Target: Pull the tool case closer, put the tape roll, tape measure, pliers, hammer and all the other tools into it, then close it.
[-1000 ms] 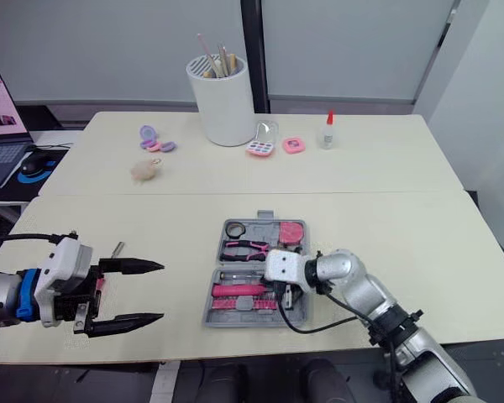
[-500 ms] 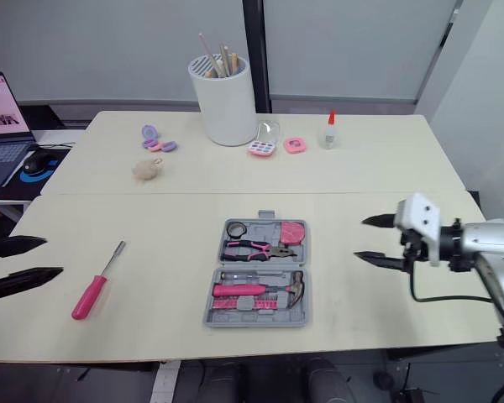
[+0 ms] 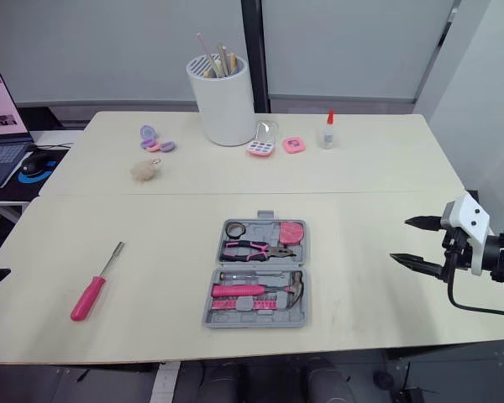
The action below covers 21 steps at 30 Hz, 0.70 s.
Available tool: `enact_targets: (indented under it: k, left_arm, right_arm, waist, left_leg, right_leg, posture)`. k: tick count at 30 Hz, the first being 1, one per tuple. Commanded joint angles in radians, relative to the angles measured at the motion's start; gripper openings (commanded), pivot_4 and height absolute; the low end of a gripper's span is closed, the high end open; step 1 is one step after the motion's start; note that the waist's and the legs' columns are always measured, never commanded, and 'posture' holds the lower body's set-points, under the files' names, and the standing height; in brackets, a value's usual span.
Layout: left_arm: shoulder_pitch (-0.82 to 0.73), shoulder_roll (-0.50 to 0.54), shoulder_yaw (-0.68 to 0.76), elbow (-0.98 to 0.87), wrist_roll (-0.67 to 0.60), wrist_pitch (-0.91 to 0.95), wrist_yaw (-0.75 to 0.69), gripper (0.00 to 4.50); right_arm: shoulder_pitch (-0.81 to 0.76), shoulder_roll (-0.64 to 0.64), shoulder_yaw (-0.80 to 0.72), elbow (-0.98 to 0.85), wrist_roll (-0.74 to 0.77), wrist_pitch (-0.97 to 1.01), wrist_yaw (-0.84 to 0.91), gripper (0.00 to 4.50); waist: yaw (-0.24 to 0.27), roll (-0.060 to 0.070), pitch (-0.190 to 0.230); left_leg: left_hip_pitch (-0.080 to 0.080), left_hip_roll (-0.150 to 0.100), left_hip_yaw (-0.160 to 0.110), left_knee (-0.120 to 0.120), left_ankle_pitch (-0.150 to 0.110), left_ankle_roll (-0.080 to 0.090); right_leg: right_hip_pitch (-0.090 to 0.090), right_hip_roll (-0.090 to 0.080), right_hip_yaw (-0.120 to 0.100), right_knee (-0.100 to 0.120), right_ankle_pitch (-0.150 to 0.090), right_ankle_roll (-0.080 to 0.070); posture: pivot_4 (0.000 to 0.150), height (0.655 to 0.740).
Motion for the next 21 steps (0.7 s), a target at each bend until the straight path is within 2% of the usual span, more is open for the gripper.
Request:
enact_targets:
  k: [1,6,9,12,16,17,18,19,20,21]
  left_arm:
    - [-0.014,0.031,-0.002,0.021,0.011,-0.029,-0.008,4.50]
    - [0.010,0.012,0.008,0.009,0.019,-0.025,0.032,4.50]
    - [0.118,-0.016,0.058,-0.078,-0.006,0.043,0.037,4.50]
    - [0.305,-0.093,0.187,-0.268,-0.037,0.123,0.084,4.50]
    - [0.591,-0.287,0.354,-0.608,-0.081,0.233,0.150,4.50]
    - [0.682,-0.381,0.383,-0.725,-0.087,0.237,0.185,4.50]
    - [0.743,-0.452,0.402,-0.809,-0.092,0.240,0.214,4.50]
    - [0.787,-0.506,0.413,-0.873,-0.097,0.242,0.232,4.50]
    - [0.824,-0.548,0.422,-0.934,-0.105,0.248,0.255,4.50]
    - [0.843,-0.575,0.431,-0.977,-0.115,0.261,0.276,4.50]
  right_arm:
    - [-0.030,-0.010,-0.010,0.006,0.007,-0.028,-0.007,4.46]
    - [-0.085,0.006,0.045,0.006,0.005,-0.023,-0.021,4.46]
    - [-0.164,0.048,0.110,-0.053,0.039,0.021,-0.039,4.46]
    - [-0.267,0.111,0.186,-0.113,0.080,0.074,-0.048,4.46]
    - [-0.425,0.243,0.290,-0.142,0.125,0.102,-0.053,4.46]
    - [-0.484,0.314,0.331,-0.157,0.152,0.119,-0.063,4.46]
    - [-0.525,0.367,0.361,-0.169,0.174,0.132,-0.074,4.46]
    - [-0.550,0.402,0.381,-0.179,0.193,0.139,-0.081,4.46]
    - [-0.564,0.428,0.391,-0.185,0.200,0.150,-0.080,4.46]
    - [-0.569,0.440,0.396,-0.188,0.200,0.154,-0.079,4.46]
  waist:
    - [-0.001,0.000,0.000]
    - [-0.005,0.000,0.000]
    - [-0.014,0.000,0.000]
    - [-0.026,0.001,0.001]
    - [-0.034,0.000,0.000]
    - [-0.031,0.000,0.000]
    - [-0.002,-0.004,-0.002]
    - [-0.037,-0.001,-0.002]
    - [-0.034,-0.003,-0.002]
    - [-0.032,-0.007,-0.003]
  left_leg:
    - [0.000,0.000,0.000,0.000,0.000,0.000]
    - [0.000,0.000,0.000,0.000,0.000,0.000]
    - [0.000,0.001,0.001,0.000,0.000,0.000]
    - [0.000,0.002,0.001,0.000,0.000,0.000]
    - [0.000,0.002,0.000,0.000,0.000,-0.001]
    - [0.000,0.003,0.001,0.000,0.000,-0.001]
    - [0.000,0.001,-0.002,0.000,0.000,-0.001]
    - [0.000,0.001,-0.004,0.001,0.000,-0.001]
    - [0.002,0.000,0.006,0.000,-0.001,0.000]
    - [0.001,-0.001,0.004,0.000,-0.001,0.000]
  right_leg:
    - [0.000,0.000,0.000,0.000,0.000,0.000]
    - [0.000,0.000,0.000,0.001,0.000,0.000]
    - [0.000,0.000,0.001,0.001,0.000,0.000]
    - [-0.001,0.000,0.001,0.001,0.001,-0.001]
    - [0.000,0.000,0.000,0.002,0.001,-0.001]
    - [0.000,0.000,0.000,0.001,0.001,-0.001]
    - [0.000,0.000,-0.001,0.002,0.001,-0.001]
    - [0.000,0.000,-0.003,0.002,0.000,-0.002]
    - [0.000,-0.007,0.003,0.001,0.001,-0.001]
    - [0.000,-0.007,0.001,0.002,0.001,-0.001]
  posture:
    - [0.150,0.7400]
    - [0.150,0.7400]
    - [0.150,0.7400]
    - [0.150,0.7400]
    - [0.150,0.7400]
    - [0.150,0.7400]
    - [0.150,0.7400]
    - [0.150,0.7400]
    - [0.150,0.7400]
    - [0.150,0.7400]
